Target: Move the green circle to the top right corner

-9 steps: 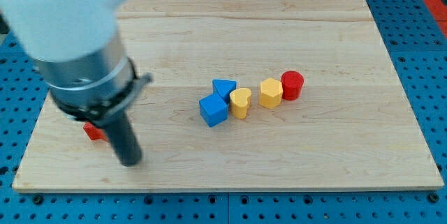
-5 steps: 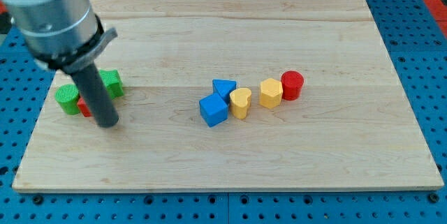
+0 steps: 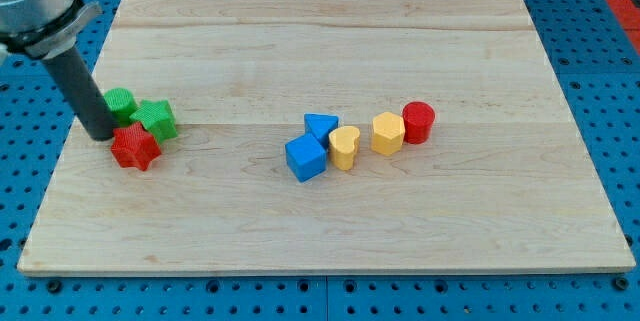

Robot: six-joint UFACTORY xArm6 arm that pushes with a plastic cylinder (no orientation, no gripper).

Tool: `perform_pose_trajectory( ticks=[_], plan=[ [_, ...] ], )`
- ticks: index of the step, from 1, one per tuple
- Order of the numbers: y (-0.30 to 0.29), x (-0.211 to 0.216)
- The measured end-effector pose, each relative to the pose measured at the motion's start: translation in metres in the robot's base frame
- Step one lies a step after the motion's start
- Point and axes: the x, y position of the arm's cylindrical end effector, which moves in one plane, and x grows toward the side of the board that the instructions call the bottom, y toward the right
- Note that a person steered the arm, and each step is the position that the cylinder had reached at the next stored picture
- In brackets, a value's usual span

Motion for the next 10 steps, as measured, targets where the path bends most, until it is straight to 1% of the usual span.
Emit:
perform_pose_trajectory(
  ticks=[2,3,4,5,6,7,8,9,10],
  plan=[
    [0.010,-0.065],
    [0.024,-0.100],
    [0.041,-0.124],
    [0.042,-0.111],
    [0.063,-0.094],
    [0.090,-0.109],
    [0.090,-0.125],
    [0.075,-0.147],
    [0.074,-0.169]
  ],
)
